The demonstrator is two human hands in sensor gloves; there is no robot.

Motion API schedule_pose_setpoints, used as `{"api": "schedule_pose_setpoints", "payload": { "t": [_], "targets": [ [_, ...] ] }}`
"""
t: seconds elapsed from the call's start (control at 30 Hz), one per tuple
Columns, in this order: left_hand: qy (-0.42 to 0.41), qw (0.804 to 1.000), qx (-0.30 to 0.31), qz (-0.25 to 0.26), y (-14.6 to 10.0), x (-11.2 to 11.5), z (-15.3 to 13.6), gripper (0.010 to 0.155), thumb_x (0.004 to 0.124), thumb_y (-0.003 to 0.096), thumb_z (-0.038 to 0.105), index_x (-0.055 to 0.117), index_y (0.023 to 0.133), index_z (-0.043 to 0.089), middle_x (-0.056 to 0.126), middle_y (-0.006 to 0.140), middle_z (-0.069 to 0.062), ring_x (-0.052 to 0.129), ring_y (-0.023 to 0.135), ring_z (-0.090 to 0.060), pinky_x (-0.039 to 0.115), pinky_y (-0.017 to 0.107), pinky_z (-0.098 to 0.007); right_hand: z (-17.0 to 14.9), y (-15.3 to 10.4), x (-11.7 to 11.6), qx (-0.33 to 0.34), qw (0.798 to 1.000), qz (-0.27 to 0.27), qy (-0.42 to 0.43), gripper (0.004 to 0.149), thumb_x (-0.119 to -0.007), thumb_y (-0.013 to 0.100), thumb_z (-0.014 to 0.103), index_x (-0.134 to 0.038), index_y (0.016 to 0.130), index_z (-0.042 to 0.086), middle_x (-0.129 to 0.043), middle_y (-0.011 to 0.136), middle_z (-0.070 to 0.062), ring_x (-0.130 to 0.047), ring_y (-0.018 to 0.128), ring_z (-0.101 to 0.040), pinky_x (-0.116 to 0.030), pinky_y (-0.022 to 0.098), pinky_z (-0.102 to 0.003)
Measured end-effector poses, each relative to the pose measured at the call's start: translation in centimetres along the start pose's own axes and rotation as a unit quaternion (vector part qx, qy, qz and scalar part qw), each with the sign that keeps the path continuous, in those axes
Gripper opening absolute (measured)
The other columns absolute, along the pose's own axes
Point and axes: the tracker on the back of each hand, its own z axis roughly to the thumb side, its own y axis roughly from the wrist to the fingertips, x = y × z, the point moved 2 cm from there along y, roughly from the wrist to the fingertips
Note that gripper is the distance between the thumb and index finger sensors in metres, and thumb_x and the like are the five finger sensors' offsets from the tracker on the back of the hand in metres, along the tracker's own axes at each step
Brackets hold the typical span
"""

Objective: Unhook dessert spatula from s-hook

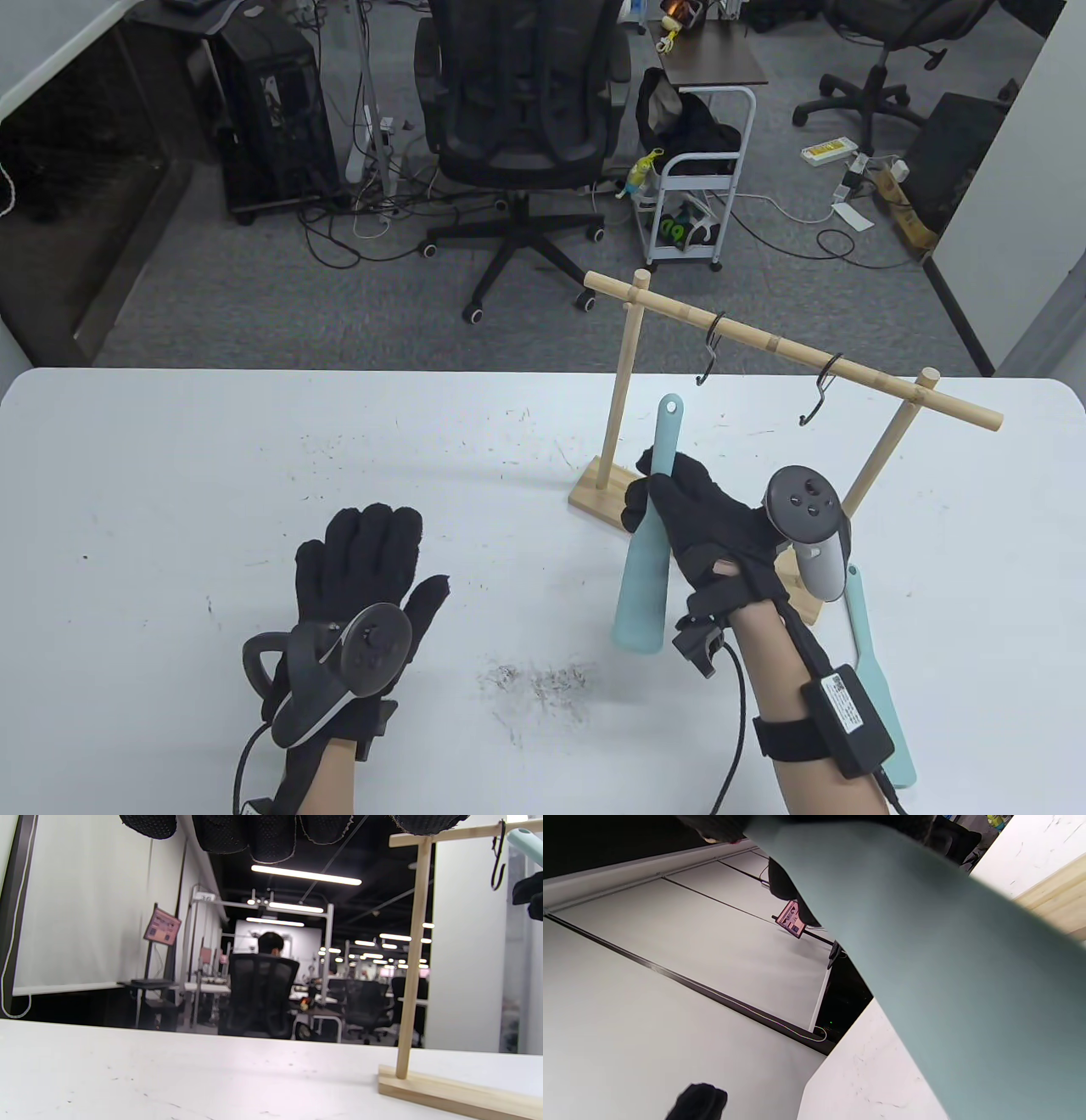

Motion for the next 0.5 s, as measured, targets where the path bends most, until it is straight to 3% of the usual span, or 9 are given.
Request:
{"api": "schedule_pose_setpoints", "payload": {
  "t": [0.5],
  "targets": [
    [0.003, 1.0, -0.001, -0.006, 0.1, 0.2, 0.1, 0.076, 0.058, 0.0541, 0.07, 0.045, 0.122, 0.037, 0.056, 0.13, -0.001, 0.053, 0.122, -0.035, 0.051, 0.086, -0.065, -5.9, -2.1, -2.9, -0.054, 0.996, 0.046, -0.053, 0.059, -0.073, 0.053, 0.041, -0.062, 0.105, 0.015, -0.091, 0.079, -0.008, -0.1, 0.056, -0.028, -0.083, 0.047, -0.048]
  ]
}}
